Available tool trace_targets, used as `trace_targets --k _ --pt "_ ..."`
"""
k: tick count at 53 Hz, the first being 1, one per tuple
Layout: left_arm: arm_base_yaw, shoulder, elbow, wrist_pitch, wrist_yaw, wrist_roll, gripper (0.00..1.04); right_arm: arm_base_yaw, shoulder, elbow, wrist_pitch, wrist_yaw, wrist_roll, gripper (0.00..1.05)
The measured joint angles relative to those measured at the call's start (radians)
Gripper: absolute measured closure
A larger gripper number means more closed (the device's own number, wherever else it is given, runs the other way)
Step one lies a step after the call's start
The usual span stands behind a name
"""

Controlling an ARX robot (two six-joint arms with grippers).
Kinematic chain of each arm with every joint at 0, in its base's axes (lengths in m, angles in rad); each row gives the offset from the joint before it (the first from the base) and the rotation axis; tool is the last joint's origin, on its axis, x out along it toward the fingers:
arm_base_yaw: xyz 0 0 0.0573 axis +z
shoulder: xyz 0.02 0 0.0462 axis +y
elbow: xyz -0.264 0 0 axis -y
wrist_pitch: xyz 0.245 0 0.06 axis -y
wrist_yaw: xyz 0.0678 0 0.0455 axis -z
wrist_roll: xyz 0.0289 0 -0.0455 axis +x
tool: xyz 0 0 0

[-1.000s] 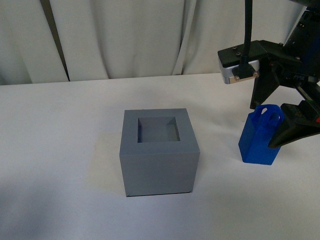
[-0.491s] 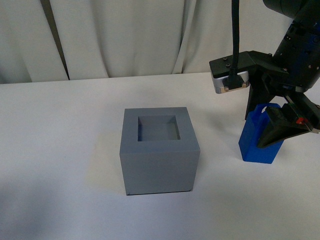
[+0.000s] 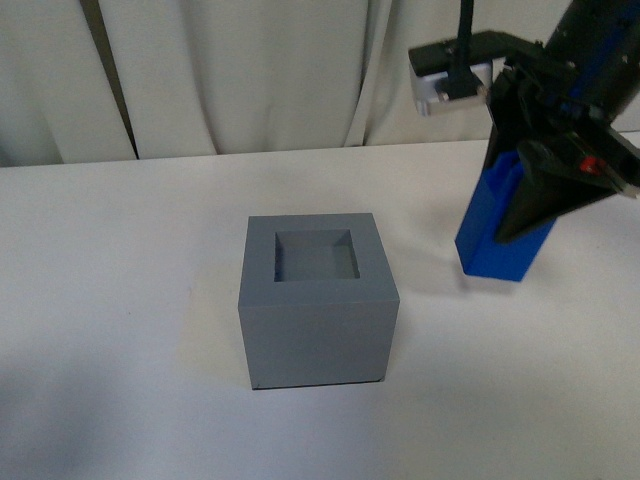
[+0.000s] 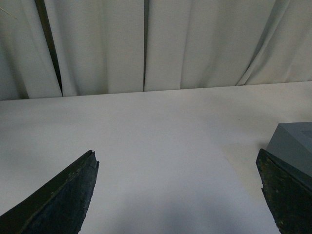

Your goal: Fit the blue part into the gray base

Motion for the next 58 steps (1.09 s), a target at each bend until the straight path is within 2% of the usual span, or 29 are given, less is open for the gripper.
trace_targets --k 18,36,58 --pt "0.0 0.0 0.0 0.0 0.0 0.0 0.06 0.139 -0.037 0.143 -0.097 -0.052 0.048 0.57" --pt "0.0 0.0 0.0 0.0 0.0 0.0 0.06 0.253 -0.072 0.119 -0.084 -0.032 0.088 0.57" --pt "0.0 0.0 0.0 0.0 0.0 0.0 0.06 0.302 -0.068 0.103 -0.058 -0.001 0.124 0.57"
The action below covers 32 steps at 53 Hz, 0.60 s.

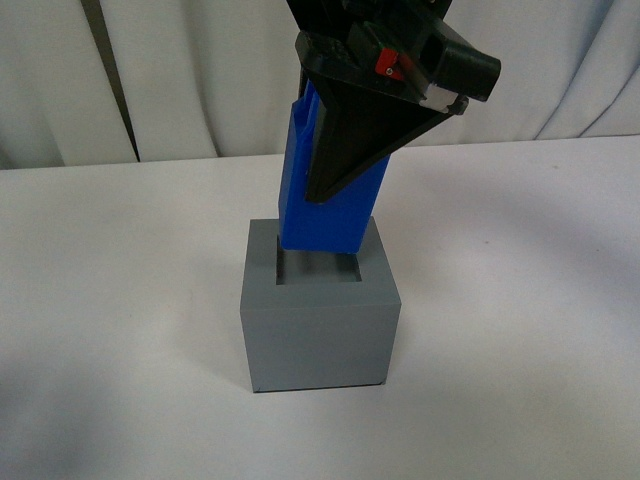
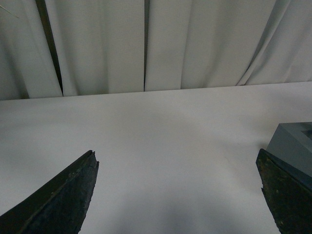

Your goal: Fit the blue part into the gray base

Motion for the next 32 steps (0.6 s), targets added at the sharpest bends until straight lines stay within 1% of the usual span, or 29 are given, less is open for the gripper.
trace_targets --k 32 --pt "0.0 0.0 0.0 0.0 0.0 0.0 0.06 0.021 0.04 -0.004 0.027 0.018 0.021 0.57"
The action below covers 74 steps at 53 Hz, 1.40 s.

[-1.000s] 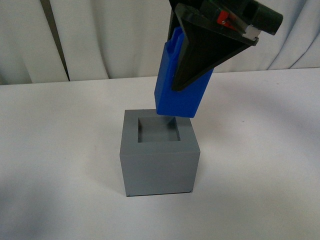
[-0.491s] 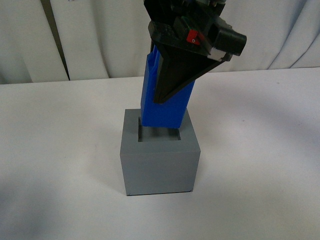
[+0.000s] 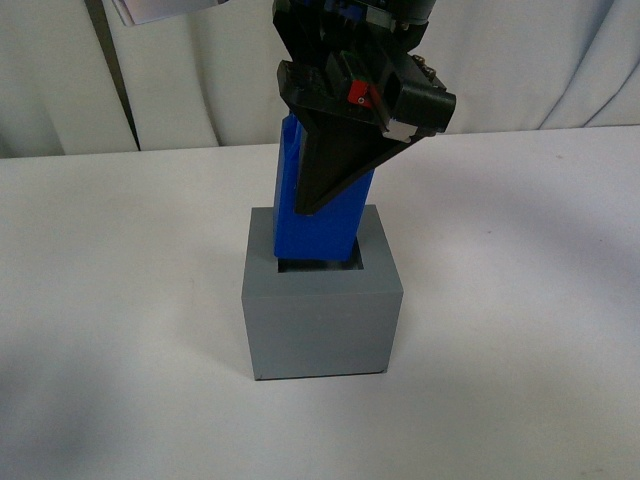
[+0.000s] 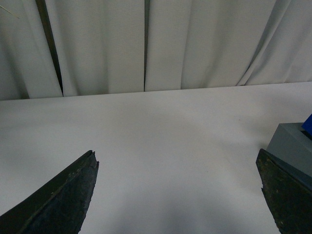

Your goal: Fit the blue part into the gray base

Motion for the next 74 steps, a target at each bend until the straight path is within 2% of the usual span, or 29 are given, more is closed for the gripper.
trace_targets --k 42,50,53,56,58,66,74 --pt "0.0 0.0 0.0 0.0 0.0 0.0 0.06 -0.004 0.002 -0.04 0.0 0.016 -0.002 0.57" --pt "0.0 0.0 0.0 0.0 0.0 0.0 0.06 -0.006 0.002 -0.041 0.002 -0.005 0.002 0.29" --pt "0.0 0.0 0.0 0.0 0.0 0.0 0.06 -0.008 0.002 -0.039 0.001 -0.015 0.005 0.22" --pt "0.0 0.0 0.0 0.0 0.0 0.0 0.06 -0.013 0.002 -0.028 0.0 -0.032 0.011 0.1" --pt "0.0 0.0 0.0 0.0 0.0 0.0 0.06 -0.016 0.002 -0.024 0.003 -0.038 0.016 0.06" --pt "0.0 0.0 0.0 0.0 0.0 0.0 0.06 -0.032 -0.01 -0.011 -0.001 -0.073 0.019 0.08" --pt "0.0 0.0 0.0 0.0 0.0 0.0 0.06 -0.097 -0.081 -0.003 -0.002 -0.166 0.034 0.07"
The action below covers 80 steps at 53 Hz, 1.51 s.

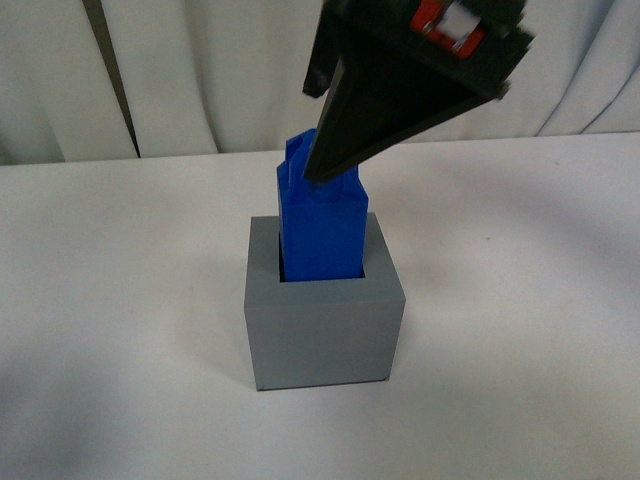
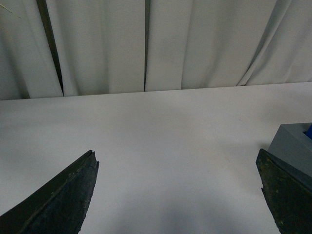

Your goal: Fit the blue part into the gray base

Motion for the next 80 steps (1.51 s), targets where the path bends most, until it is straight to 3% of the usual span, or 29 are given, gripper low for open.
trace_targets --k 8,12,25,34,45,48,49,50,52,55,59,66,69,73,80 --pt "0.0 0.0 0.0 0.0 0.0 0.0 0.06 -0.118 -0.13 -0.101 0.08 -0.121 0.034 0.07" --pt "0.0 0.0 0.0 0.0 0.0 0.0 0.06 -0.19 -0.227 -0.248 0.225 -0.239 0.096 0.07" --pt "0.0 0.0 0.0 0.0 0.0 0.0 0.06 -0.335 -0.492 -0.726 0.679 -0.431 0.33 0.07" --pt "0.0 0.0 0.0 0.0 0.0 0.0 0.06 -0.443 -0.62 -1.036 1.055 -0.411 0.589 0.07" --pt "0.0 0.0 0.0 0.0 0.0 0.0 0.06 -0.446 -0.621 -1.053 1.069 -0.412 0.664 0.07" --pt "0.0 0.0 0.0 0.0 0.0 0.0 0.06 -0.423 -0.636 -1.089 1.167 -0.299 0.719 0.11" --pt "0.0 0.0 0.0 0.0 0.0 0.0 0.06 -0.407 -0.649 -1.129 1.267 -0.214 0.747 0.14" --pt "0.0 0.0 0.0 0.0 -0.001 0.0 0.06 -0.394 -0.661 -1.173 1.366 -0.065 0.787 0.18" --pt "0.0 0.0 0.0 0.0 0.001 0.0 0.06 -0.381 -0.678 -1.238 1.503 0.08 0.859 0.23" --pt "0.0 0.0 0.0 0.0 0.001 0.0 0.06 -0.373 -0.709 -1.341 1.691 0.274 0.953 0.32" --pt "0.0 0.0 0.0 0.0 -0.001 0.0 0.06 -0.387 -0.763 -1.452 1.865 0.458 1.038 0.46" --pt "0.0 0.0 0.0 0.0 0.001 0.0 0.06 -0.399 -0.851 -1.576 1.929 0.465 1.091 0.71" --pt "0.0 0.0 0.0 0.0 0.001 0.0 0.06 -0.432 -0.89 -1.635 1.934 0.409 1.099 0.86" --pt "0.0 0.0 0.0 0.0 -0.001 0.0 0.06 -0.456 -0.946 -1.692 1.936 0.409 1.103 1.03" --pt "0.0 0.0 0.0 0.0 0.0 0.0 0.06 -0.459 -1.03 -1.763 1.928 0.408 1.107 1.02"
